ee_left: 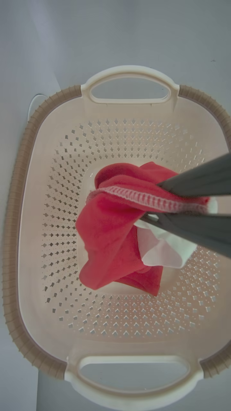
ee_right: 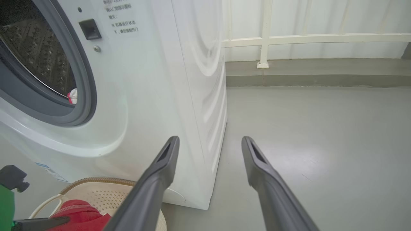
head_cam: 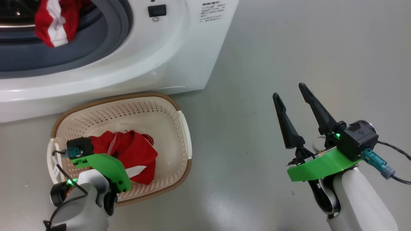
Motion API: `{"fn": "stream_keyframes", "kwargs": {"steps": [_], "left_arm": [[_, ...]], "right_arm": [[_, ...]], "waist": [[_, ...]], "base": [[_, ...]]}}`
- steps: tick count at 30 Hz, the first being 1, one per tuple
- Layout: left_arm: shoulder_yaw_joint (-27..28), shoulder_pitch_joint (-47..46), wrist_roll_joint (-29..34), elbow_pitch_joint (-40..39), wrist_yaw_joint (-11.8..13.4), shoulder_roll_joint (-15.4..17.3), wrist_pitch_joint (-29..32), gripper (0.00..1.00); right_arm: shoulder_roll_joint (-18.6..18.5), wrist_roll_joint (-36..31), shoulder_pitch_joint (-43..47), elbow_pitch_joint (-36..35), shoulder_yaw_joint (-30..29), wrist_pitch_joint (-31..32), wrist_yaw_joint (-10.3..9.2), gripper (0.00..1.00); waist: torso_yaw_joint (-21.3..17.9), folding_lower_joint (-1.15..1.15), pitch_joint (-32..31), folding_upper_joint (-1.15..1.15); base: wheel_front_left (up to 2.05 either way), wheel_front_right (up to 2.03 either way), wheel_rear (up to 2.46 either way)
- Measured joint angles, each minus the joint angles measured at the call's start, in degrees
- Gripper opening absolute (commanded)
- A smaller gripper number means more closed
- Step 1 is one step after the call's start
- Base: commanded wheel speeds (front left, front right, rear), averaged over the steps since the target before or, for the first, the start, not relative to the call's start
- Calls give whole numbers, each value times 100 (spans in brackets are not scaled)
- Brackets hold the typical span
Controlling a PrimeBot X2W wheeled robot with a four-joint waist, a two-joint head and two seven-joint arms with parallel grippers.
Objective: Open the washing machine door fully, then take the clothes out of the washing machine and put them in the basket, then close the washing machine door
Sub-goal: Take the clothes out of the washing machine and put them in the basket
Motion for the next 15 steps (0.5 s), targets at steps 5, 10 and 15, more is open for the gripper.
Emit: {"fn": "stream_keyframes", "kwargs": {"steps": [5,10,15], "left_arm": [[-27,-104,-26,98,0,46,140,23],[-69,-155,-26,153,0,75,146,61],[-140,-193,-27,172,-9,68,-14,100]], "right_arm": [[0,18,-142,2,0,0,0,100],[0,51,-143,16,-9,0,0,100],[0,51,-148,56,-65,0,0,100]], "waist": [[-91,0,148,0],[-147,0,224,0],[-112,0,220,0]], "base": [[0,0,0],[0,0,0],[0,0,0]]}}
